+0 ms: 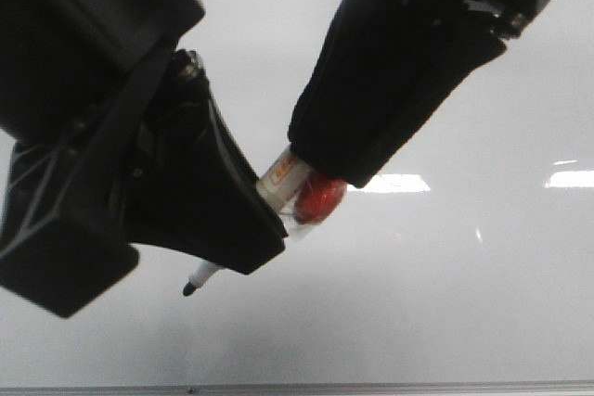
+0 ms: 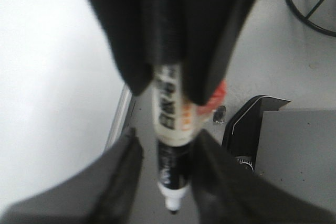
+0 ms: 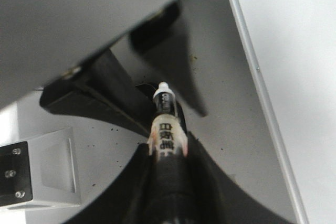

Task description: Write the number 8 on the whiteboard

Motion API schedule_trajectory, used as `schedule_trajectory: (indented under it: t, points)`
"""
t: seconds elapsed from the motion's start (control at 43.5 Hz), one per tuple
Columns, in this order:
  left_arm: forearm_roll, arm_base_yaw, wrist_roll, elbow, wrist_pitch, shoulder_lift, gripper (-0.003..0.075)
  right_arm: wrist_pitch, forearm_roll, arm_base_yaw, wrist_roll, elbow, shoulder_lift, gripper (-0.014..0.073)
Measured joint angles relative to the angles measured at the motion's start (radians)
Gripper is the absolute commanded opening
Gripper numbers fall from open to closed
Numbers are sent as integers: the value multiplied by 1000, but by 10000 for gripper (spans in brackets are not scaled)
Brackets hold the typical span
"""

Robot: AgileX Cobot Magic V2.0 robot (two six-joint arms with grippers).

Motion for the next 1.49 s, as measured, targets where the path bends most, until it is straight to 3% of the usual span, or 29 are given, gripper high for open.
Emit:
schedule_trajectory:
  t: [0.046,0.115,0.345,0.505,0.62,0.896,1.493]
  points:
    - [-6,0,-11,0,-13,0,529,2,0,-10,0,0,0,-69]
    - [-16,-1,-32,-2,-20,-2,496,-6,0,-46,0,0,6,-69]
    - [-32,7,-51,76,-93,-104,188,-17,29,-235,0,13,-3,-69]
    - [-96,61,-51,213,-188,-308,64,-69,103,-340,0,41,-50,-69]
    - [-164,109,-53,318,-246,-474,-12,-107,148,-361,2,41,-57,-69]
    - [-212,158,-53,461,-326,-768,-20,-226,250,-362,2,45,-57,-69]
    - [-216,158,-53,473,-334,-786,-20,-392,368,-327,-42,-160,205,-69]
